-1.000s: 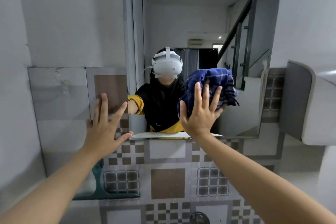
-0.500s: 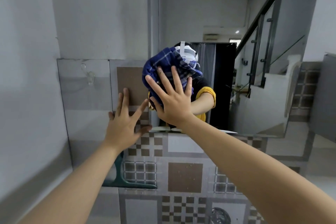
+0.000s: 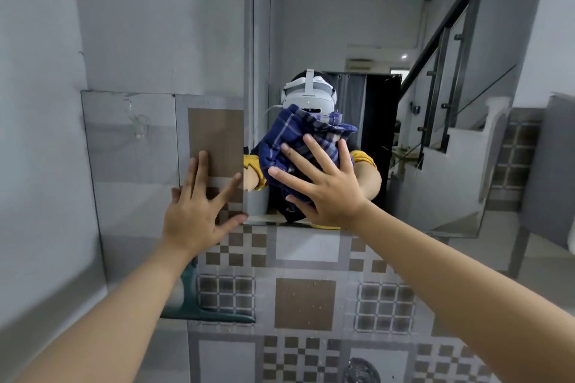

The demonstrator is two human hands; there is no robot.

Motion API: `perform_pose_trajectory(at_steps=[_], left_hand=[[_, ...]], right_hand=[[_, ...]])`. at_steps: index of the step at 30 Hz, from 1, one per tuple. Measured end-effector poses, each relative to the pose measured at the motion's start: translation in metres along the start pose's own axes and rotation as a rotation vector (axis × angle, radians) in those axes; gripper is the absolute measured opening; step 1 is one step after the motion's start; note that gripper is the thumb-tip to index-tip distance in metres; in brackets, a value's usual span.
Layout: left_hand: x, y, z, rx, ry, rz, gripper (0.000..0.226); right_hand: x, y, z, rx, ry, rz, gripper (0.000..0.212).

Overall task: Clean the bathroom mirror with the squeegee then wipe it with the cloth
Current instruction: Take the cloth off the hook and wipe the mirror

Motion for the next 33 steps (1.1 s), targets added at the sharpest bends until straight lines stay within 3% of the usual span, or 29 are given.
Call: perform_pose_trajectory(at_steps=[11,14,19,24,27,33], left_hand=[[0.003,0.004,-0.003,-0.012,-0.015,-0.059,0.076],[0.003,0.003,-0.004,-0.033,-0.018,-0.073,0.077],[0.003,0.004,-0.005,-0.024,-0.025,-0.091,0.077],[0.004,0.005,-0.005,-0.039,-0.026,-0.103,0.077],[0.004,0.005,-0.005,-0.044,-0.029,-0.114,0.077],[0.005,0.005,-0.002,-0.019,-0.035,-0.153,0.077]], right_hand=[[0.086,0.006,-0.066,0.053,-0.159,-0.087,0.06],[0.119,0.006,-0.092,-0.001,-0.216,-0.058,0.053],[0.186,-0.005,-0.132,-0.112,-0.488,-0.02,0.054],[0.208,-0.015,-0.121,-0.285,-0.662,-0.116,0.063],[0.203,-0.02,-0.1,-0.311,-0.828,-0.157,0.067],[0.159,-0.023,-0.045,-0.29,-0.989,-0.222,0.068]])
Point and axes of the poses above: each hand's wrist, its own x-axis away from the middle knuckle, its own y-axis out of the back of the hand, z = x × y, the point moved 9 cm from there along -x, towards the middle knuckle, and after that the axes turned 11 degrees about z, right-handed, at the moved point
